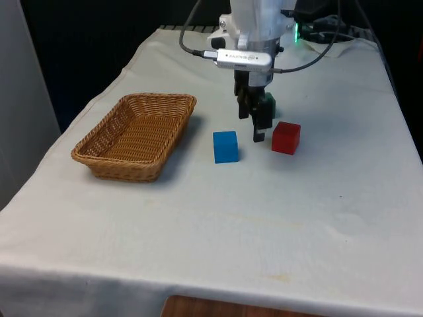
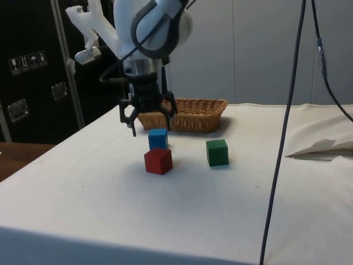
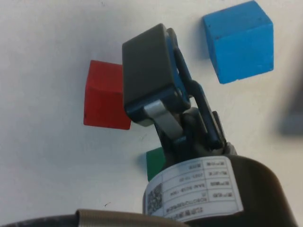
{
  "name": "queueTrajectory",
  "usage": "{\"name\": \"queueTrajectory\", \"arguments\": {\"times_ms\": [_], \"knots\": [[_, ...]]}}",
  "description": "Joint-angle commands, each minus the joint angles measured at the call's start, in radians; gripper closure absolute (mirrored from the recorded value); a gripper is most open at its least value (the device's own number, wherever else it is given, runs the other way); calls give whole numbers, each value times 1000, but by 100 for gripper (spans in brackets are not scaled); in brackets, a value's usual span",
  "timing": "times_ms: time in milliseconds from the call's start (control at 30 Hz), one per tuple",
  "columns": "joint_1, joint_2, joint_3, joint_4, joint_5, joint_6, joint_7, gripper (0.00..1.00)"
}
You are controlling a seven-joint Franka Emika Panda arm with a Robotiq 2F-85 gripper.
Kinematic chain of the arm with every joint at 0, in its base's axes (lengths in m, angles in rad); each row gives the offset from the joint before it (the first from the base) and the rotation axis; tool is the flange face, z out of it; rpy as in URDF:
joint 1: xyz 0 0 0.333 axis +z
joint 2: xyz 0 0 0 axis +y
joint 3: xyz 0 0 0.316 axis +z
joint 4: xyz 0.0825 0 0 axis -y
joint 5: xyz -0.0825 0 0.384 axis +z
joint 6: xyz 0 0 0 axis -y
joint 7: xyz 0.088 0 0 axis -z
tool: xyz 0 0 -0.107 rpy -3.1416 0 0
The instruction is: Pick up the blue cube and place it into the basket.
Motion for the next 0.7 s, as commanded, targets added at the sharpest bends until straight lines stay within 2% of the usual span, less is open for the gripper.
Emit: {"name": "queueTrajectory", "arguments": {"times_ms": [0,133,167,233,467,500,567,667], "knots": [[4,8,-6,4,-4,15,19,0],[4,9,-3,3,-2,16,24,0],[0,8,0,3,0,6,15,0],[3,11,-2,3,-1,20,22,0],[-4,29,-6,2,4,41,28,0],[-2,21,-4,3,0,19,23,0],[-4,35,-11,2,6,47,29,0],[4,34,-17,3,-2,41,38,0]]}}
